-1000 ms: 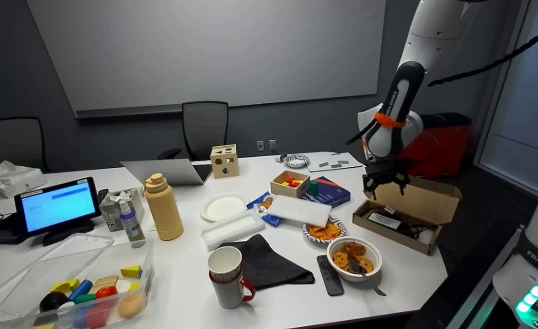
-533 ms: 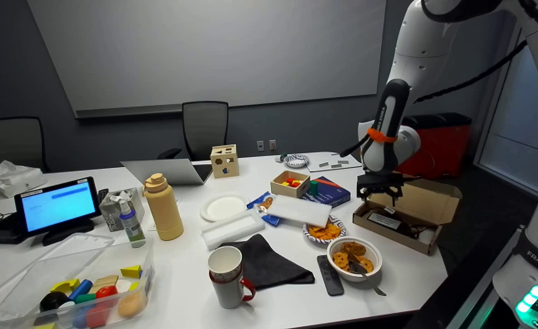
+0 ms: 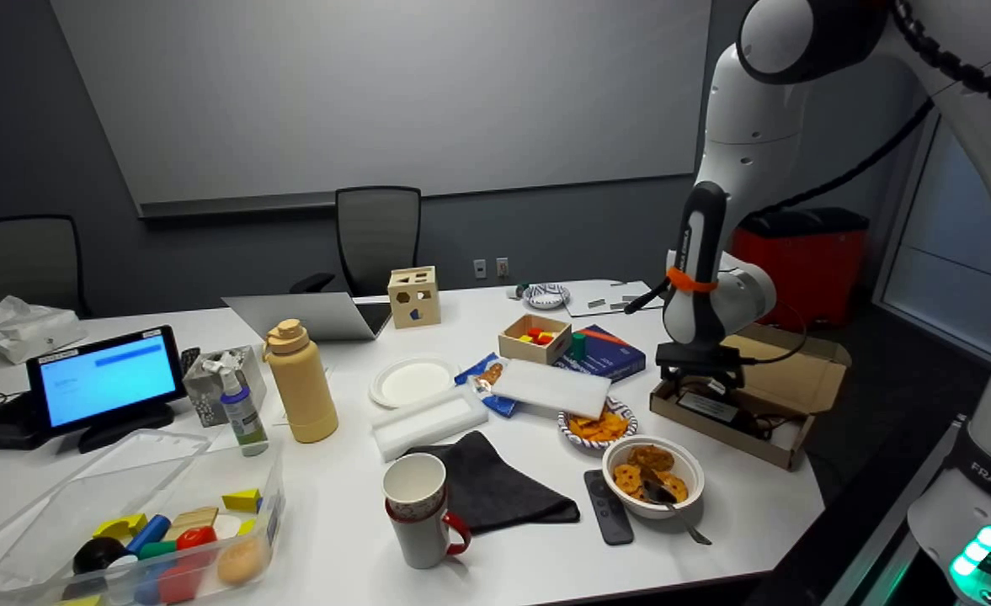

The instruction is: Open the cardboard box and take the packing foam out of it

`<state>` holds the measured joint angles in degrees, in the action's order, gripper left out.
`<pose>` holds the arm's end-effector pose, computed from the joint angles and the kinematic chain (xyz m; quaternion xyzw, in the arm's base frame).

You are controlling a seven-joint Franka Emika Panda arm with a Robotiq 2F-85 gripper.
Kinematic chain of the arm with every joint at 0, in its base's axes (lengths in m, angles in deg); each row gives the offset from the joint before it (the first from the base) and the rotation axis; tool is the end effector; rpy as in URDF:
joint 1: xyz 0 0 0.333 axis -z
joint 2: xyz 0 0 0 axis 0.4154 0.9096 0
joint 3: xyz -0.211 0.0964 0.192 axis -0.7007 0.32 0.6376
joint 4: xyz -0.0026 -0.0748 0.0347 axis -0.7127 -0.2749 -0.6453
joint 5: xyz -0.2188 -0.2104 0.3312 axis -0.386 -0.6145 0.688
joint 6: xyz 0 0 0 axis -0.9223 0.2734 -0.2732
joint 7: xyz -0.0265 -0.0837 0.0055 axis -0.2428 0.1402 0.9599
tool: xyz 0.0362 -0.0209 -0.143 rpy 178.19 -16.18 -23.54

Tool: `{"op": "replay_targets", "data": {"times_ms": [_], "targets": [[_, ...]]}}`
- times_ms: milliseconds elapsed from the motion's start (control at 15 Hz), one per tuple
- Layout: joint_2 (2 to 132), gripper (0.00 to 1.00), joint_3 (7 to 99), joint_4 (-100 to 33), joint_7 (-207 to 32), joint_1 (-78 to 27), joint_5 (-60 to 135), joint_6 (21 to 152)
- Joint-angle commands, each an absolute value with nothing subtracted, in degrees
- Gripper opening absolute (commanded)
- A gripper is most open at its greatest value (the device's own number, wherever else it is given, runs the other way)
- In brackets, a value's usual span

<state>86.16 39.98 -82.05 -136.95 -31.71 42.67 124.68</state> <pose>0.4225 -0.1183 -0.0477 0.8509 -0.5180 0.0105 0.0866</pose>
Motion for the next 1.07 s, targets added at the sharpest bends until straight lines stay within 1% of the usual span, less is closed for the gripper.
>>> {"op": "replay_targets", "data": {"times_ms": [0,533,600,667,733,800,1000], "targets": [[88.82,1.0,39.73,-81.52,-136.21,-32.18,48.2,127.95],[94.6,1.0,39.62,-77.93,-135.95,-32.51,53.24,128.4],[94.84,0.75,39.55,-77.73,-135.99,-32.6,53.49,128.36],[94.93,0.74,39.35,-77.65,-136.0,-32.85,53.65,128.43],[94.97,0.69,39.33,-77.5,-135.97,-32.92,53.8,128.64],[94.94,0.6,39.11,-77.45,-135.99,-33.24,53.94,128.87],[94.92,0.38,38.98,-77.22,-135.92,-33.85,54.54,129.34]]}}
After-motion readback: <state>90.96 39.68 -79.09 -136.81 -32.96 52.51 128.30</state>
